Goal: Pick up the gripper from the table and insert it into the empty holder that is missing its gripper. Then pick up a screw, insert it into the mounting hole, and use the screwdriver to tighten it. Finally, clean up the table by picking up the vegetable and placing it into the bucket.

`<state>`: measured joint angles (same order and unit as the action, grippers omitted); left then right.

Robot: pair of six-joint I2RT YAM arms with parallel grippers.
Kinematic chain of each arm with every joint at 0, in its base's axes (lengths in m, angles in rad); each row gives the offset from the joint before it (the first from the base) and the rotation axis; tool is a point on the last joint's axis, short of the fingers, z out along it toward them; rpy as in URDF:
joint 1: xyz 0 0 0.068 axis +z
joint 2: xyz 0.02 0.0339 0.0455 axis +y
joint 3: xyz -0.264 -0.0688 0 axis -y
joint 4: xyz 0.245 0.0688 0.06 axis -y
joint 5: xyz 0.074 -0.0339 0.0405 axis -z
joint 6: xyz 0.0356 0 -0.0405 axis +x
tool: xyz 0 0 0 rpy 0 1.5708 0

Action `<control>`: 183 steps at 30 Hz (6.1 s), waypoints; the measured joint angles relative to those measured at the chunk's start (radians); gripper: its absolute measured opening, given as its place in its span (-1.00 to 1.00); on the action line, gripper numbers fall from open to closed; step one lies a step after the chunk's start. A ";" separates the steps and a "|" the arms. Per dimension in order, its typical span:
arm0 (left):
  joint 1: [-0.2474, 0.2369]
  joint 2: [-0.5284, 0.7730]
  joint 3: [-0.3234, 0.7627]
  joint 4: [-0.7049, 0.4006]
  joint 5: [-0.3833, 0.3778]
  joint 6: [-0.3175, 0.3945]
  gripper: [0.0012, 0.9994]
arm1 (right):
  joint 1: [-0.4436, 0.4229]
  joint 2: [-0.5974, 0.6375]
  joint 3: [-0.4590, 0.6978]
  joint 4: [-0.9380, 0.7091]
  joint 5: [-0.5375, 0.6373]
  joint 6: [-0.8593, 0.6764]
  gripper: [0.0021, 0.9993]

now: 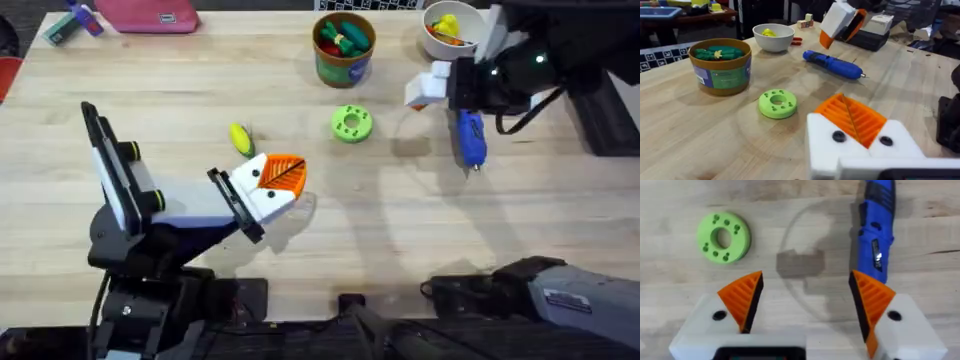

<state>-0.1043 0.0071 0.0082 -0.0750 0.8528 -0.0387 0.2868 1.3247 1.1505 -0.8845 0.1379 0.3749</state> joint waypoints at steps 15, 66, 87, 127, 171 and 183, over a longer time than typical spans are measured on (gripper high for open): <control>0.000 0.000 0.000 0.000 0.000 0.004 -0.97 | -0.353 0.000 0.000 0.022 -0.082 -0.245 0.97; 0.000 0.000 0.000 0.000 0.000 0.004 -0.97 | -0.396 0.588 0.191 0.091 -0.105 -0.480 -0.95; 0.000 0.000 0.000 0.000 0.000 0.004 -0.97 | -0.230 0.144 0.363 0.159 -0.242 -0.348 -0.95; 0.000 0.000 0.000 0.000 0.000 0.005 -0.97 | 0.258 0.043 -0.001 1.253 -0.978 -0.123 -0.95; 0.000 0.000 0.000 0.000 0.000 0.005 -0.97 | 0.437 0.052 -0.291 1.883 -1.099 -0.189 -0.95; 0.000 0.000 0.000 0.000 0.001 0.005 -0.97 | 0.459 0.105 -0.291 1.885 -1.102 -0.227 -0.95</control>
<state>-0.1043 0.0072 0.0082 -0.0753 0.8534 -0.0341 0.7460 1.4293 0.8593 1.0009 -0.9646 0.1483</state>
